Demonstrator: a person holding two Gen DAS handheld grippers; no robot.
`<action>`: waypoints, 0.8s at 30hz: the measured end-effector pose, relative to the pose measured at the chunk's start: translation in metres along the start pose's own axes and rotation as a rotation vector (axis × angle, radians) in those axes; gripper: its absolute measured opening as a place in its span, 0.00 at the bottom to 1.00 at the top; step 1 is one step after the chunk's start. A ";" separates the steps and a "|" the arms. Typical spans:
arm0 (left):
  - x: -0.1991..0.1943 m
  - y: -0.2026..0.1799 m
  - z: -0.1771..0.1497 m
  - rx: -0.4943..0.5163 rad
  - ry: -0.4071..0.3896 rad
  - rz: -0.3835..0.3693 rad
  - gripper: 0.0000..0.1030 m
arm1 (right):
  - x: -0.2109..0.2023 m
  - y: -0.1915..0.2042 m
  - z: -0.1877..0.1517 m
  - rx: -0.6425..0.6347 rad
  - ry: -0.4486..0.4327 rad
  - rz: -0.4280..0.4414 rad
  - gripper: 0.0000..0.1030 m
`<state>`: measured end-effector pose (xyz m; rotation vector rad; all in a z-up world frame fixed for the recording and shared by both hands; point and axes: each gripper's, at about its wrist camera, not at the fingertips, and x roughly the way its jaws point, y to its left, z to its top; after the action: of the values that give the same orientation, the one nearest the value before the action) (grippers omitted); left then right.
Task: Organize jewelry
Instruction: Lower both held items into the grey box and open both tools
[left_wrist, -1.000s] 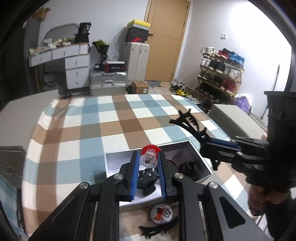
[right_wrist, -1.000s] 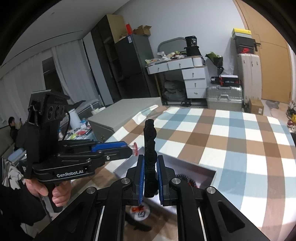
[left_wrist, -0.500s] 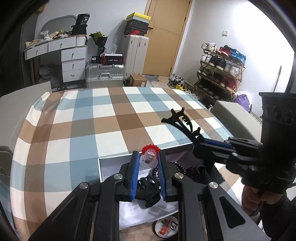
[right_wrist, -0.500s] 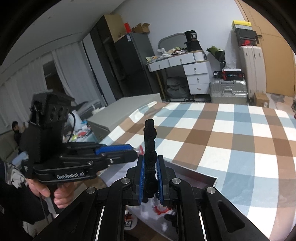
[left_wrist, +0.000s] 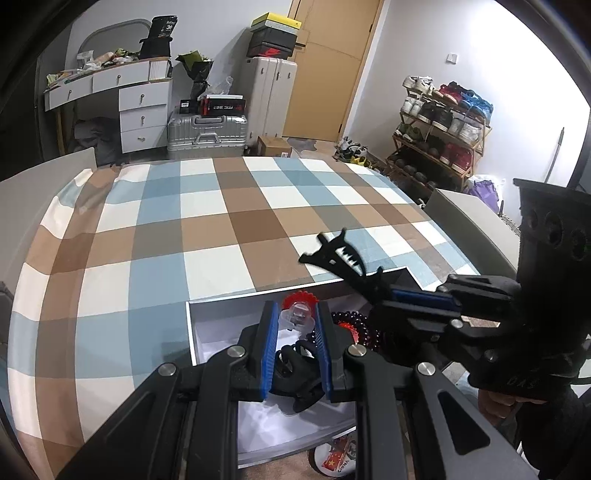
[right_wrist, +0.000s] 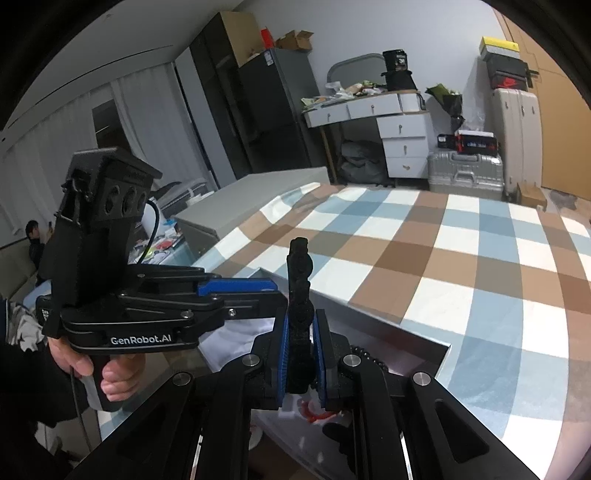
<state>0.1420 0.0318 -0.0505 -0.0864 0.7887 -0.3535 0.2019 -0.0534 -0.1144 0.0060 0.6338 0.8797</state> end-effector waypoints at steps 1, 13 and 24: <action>0.000 0.002 0.000 -0.006 -0.008 0.003 0.14 | 0.001 -0.001 -0.001 0.012 0.007 -0.003 0.14; -0.007 0.001 -0.007 -0.021 -0.018 -0.002 0.48 | -0.030 0.002 -0.006 0.051 -0.099 -0.050 0.61; -0.037 -0.006 -0.012 -0.010 -0.087 0.151 0.78 | -0.059 0.015 -0.019 0.152 -0.193 -0.084 0.85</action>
<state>0.1081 0.0393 -0.0328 -0.0512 0.7064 -0.2018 0.1544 -0.0907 -0.0956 0.1979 0.5156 0.7380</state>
